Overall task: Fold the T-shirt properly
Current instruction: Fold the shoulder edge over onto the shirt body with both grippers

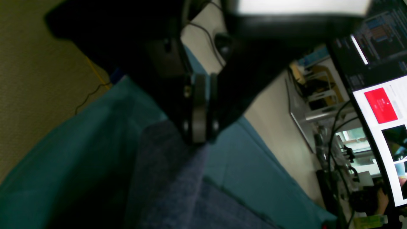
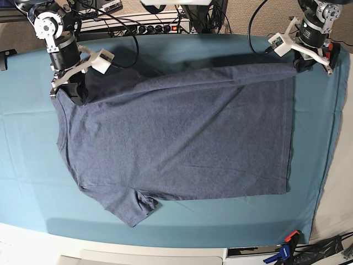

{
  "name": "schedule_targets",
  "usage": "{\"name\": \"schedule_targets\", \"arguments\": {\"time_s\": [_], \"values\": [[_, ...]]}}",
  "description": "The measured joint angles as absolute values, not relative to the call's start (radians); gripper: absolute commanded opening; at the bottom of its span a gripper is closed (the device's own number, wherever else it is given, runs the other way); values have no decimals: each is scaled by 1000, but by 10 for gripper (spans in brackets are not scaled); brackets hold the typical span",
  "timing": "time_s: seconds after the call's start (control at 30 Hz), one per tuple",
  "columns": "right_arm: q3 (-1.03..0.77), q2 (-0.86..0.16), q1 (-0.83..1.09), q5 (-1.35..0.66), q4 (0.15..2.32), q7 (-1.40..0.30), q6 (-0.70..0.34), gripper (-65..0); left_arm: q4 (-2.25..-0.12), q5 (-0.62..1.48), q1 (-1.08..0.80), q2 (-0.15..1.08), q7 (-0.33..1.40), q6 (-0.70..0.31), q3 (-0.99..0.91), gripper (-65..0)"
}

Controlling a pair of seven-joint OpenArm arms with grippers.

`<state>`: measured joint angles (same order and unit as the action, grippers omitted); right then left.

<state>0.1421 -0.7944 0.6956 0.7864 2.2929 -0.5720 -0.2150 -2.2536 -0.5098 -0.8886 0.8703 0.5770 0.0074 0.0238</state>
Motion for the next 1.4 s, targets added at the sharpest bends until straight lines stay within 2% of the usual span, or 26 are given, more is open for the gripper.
{"name": "schedule_targets", "arguments": {"time_s": [0.37,0.77,1.03,1.27,1.4], "values": [[142,-794,658,764,2234,-571,-218,-650,-2254,-432,-804,870,548,-43,24,-650],[144,-792,545,733,2178,-545,-226,-650,-2254,-432,-797,870,548,-43,24,-650],[144,-792,459,731,2022,-525,-233,-650,-2254,-429,-797,870,543,-43,25,-650],[146,-792,397,674,2004,-500,-234,-650,-2250,-428,-791,870,529,-43,25,-650],[146,-792,381,623,2004,-484,-280,-650,-2218,-394,-736,870,518,-59,25,-650]]}}
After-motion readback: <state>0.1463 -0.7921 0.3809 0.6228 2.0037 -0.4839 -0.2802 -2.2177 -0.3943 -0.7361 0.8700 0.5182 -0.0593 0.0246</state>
